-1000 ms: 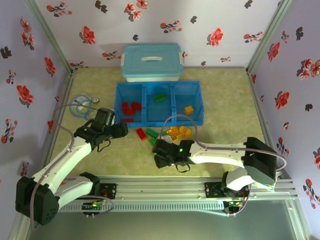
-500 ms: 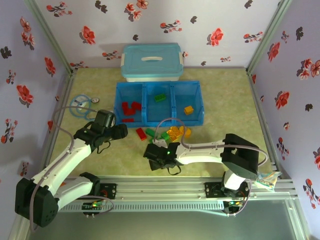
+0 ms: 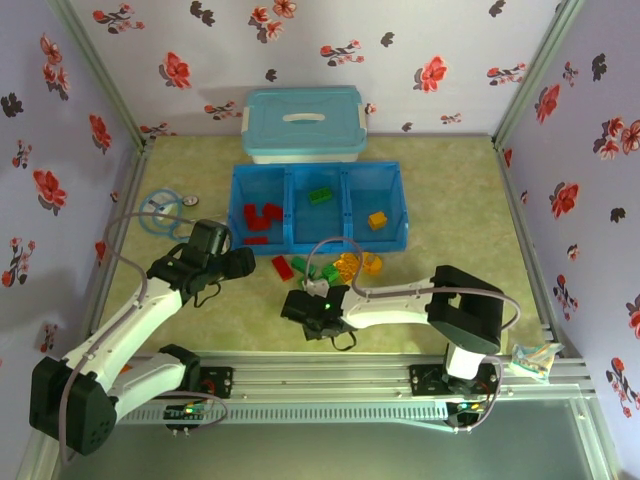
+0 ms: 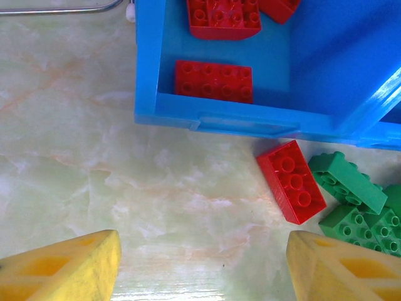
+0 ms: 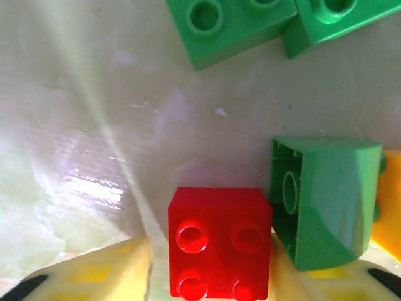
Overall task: Sort the legos into containers by color
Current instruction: Pick up the lego from the bottom-center of the table.
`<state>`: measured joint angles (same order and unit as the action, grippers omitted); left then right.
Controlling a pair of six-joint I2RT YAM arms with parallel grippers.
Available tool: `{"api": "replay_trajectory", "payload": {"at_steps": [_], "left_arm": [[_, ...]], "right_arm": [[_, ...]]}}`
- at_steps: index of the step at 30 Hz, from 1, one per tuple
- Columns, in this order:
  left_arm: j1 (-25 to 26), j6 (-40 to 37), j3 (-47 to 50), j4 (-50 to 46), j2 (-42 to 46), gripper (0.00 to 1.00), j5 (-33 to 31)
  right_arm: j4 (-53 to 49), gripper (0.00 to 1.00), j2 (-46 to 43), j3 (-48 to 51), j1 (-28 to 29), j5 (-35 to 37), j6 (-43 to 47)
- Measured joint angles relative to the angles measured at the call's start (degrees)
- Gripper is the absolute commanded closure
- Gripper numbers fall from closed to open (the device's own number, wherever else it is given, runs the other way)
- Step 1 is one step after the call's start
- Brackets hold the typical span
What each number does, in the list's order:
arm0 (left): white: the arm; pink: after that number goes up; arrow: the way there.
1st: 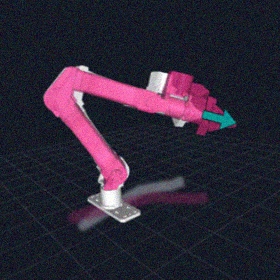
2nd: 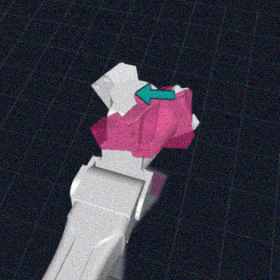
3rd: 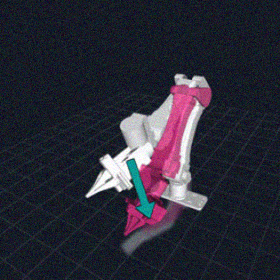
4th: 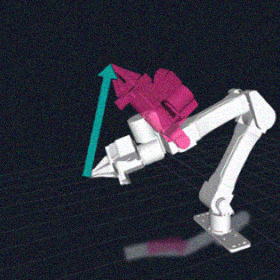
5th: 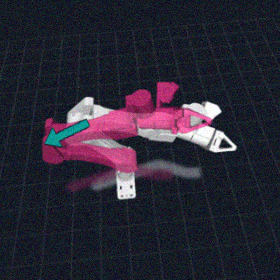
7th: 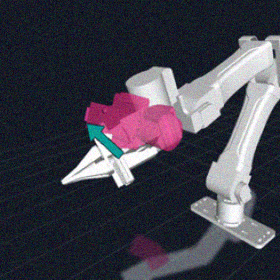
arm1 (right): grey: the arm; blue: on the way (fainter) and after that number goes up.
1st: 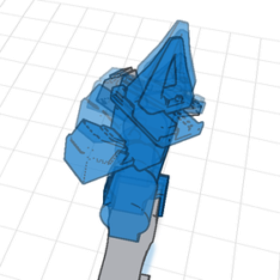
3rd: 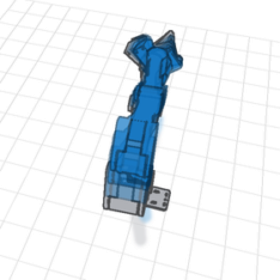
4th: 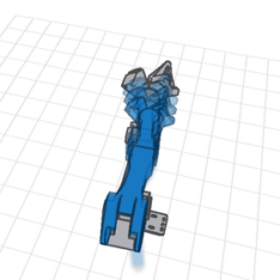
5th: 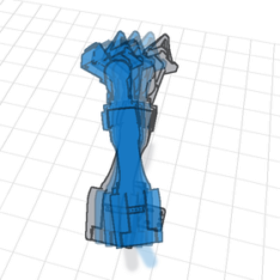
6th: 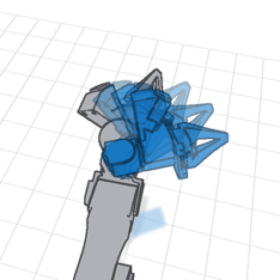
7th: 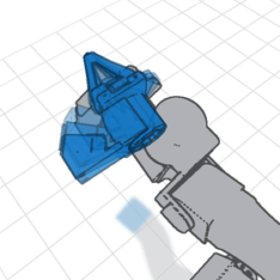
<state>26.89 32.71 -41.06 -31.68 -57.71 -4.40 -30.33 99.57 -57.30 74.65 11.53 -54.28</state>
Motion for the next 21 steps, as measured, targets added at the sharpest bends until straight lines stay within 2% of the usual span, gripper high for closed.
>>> {"api": "replay_trajectory", "payload": {"at_steps": [7, 11, 15, 21], "left_arm": [[0.0, 0.0, 0.8, 0.0, 0.3, 0.31, 0.0], [0.0, 0.0, 1.0, 0.0, 0.9, 0.31, 0.0], [0.1, 0.0, 2.6, 0.4, 5.2, 0.31, 0.0], [0.2, 0.5, 3.4, -0.1, 12.9, 0.33, 0.0]], "right_arm": [[-2.9, 0.68, 0.2, -2.4, 1.9, 1.7, -0.2], [-5.4, 0.69, 0.2, -5.8, 2.6, 3.2, 0.3], [-8.2, 0.69, 0.2, -9.9, 2.6, 6.0, 2.3], [-10.3, 0.7, 0.5, -19.3, -0.8, 7.1, 8.8]]}}
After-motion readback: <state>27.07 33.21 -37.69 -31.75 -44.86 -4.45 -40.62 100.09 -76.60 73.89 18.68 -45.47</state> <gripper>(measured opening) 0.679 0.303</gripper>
